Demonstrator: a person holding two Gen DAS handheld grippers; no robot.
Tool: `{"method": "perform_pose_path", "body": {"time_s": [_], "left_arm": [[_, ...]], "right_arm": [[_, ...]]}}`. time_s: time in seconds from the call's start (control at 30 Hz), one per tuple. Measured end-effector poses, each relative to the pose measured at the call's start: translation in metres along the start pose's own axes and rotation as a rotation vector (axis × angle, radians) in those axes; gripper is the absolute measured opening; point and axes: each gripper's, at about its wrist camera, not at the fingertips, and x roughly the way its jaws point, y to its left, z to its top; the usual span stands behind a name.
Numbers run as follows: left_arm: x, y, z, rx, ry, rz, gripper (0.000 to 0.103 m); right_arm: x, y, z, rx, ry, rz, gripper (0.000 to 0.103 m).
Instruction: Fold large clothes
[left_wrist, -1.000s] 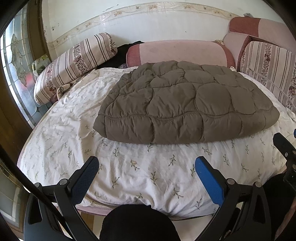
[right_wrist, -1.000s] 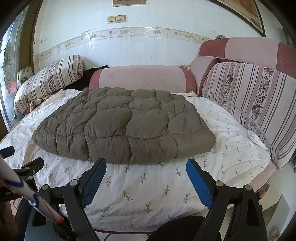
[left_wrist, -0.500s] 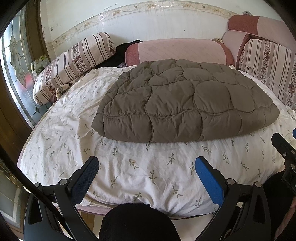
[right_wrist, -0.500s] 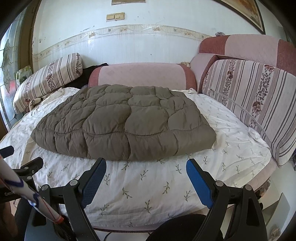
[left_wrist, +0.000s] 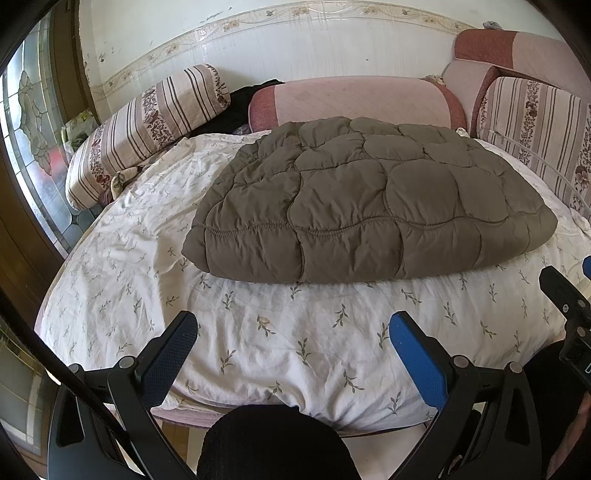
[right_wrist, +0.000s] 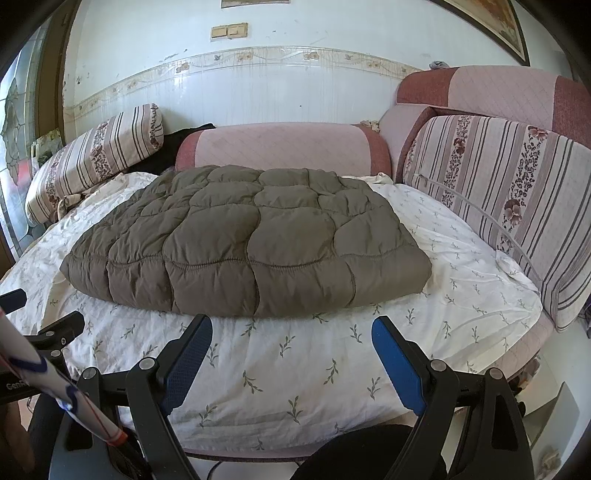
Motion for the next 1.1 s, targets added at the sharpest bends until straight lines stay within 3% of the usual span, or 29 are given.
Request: {"method": "perform_pose_path", "body": {"time_s": [0.37,0.8,1.0,1.1], "left_arm": [[-0.023,-0.008,0.004,0.035,-0.039,0.017,0.103],[-0.078,-0.031,0.014,0.100,-0.140,0.055,0.103],[-0.090,-0.040,0.015,0.122,-0.146,0.027,0.103],[-0.090,-0.029,0.016,0.071,-0.149,-0.002,0.103]], "right_arm": [[-0.014,-0.003,0.002,0.024,-0.033,0.017,0.091],[-0.058,-0.026,0.007,0.084,-0.143,0.055,0.092],[-0.066,-0.032,0.006,0.104,-0.158,0.064,0.093],[-0.066,-0.033,0.005,0.106,-0.156,0.067,0.093]]}}
